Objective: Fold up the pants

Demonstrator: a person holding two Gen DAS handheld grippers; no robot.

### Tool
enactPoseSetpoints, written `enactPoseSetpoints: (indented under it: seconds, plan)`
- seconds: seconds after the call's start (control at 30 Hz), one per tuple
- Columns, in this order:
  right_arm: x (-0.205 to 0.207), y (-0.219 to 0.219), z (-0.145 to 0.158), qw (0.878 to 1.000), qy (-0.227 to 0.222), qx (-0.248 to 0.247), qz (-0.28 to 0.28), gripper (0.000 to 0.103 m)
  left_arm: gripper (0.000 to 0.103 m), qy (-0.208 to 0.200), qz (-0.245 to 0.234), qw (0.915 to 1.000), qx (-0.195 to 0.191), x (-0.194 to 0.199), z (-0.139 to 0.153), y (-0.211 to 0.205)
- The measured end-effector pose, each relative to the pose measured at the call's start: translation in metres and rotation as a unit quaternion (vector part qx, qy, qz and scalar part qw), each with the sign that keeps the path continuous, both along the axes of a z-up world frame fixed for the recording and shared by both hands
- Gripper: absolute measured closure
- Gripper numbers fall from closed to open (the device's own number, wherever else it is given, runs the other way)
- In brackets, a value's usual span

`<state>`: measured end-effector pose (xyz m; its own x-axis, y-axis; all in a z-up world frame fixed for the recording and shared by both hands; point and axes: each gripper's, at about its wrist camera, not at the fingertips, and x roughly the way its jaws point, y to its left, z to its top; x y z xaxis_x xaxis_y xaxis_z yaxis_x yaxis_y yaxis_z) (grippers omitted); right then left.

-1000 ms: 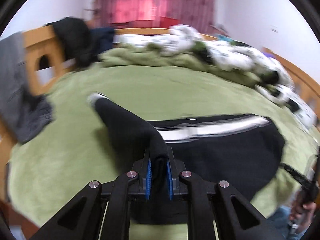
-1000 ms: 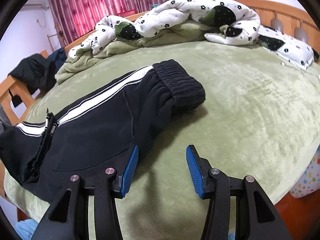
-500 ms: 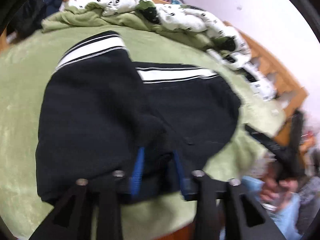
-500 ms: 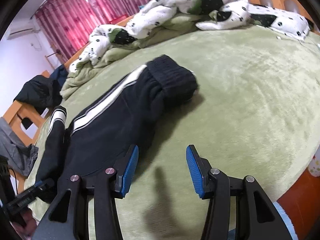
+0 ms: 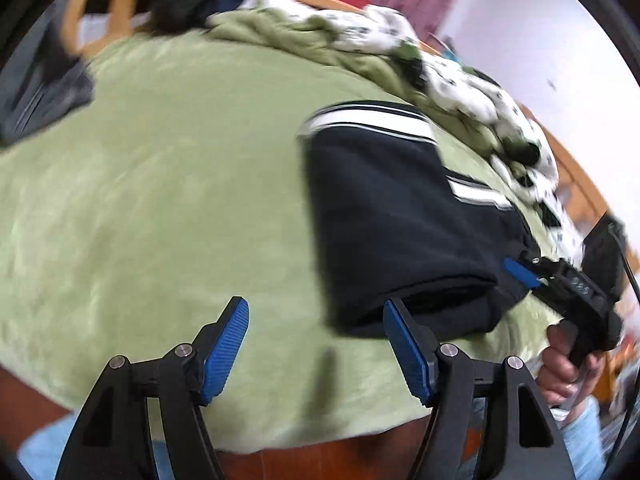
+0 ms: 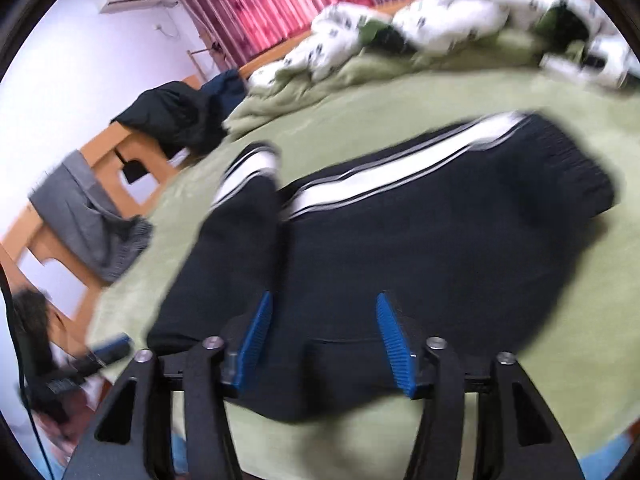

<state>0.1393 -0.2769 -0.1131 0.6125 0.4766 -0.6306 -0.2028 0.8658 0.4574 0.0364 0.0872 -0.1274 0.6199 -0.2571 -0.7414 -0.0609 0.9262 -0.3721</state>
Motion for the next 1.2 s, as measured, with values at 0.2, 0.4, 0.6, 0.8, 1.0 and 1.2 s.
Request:
enactPoseSetpoints:
  seconds: [0.2,0.4,0.6,0.8,1.0,1.2]
  plan:
    - [0.025,0.054,-0.032,0.997,0.058,0.037,0.029,0.048,0.035,0.015,0.041,0.9982,-0.041,-0.020,-0.016,0.036]
    - [0.026,0.084,-0.018,0.998,0.010,-0.003,0.064,0.079,0.035,0.041,0.037,0.9978,-0.037,-0.014,-0.028,0.031]
    - [0.038,0.062,0.039,0.994,-0.066,-0.039,0.076,0.082,0.035,0.018,0.006,0.9992,-0.034,0.004,-0.010,-0.011]
    - [0.043,-0.007,0.080,0.990,-0.119,-0.063,0.047,0.083,0.035,-0.012,-0.030,0.9994,-0.012,0.026,0.011,-0.066]
    - [0.041,-0.100,0.086,0.988,-0.128,-0.076,-0.036,0.084,0.035,0.002,-0.057,0.9981,-0.022,0.041,0.005,-0.105]
    - [0.046,-0.175,0.035,0.985,-0.066,-0.117,-0.106,0.084,0.035,-0.001,-0.089,0.9957,-0.026,0.045,0.006,-0.140]
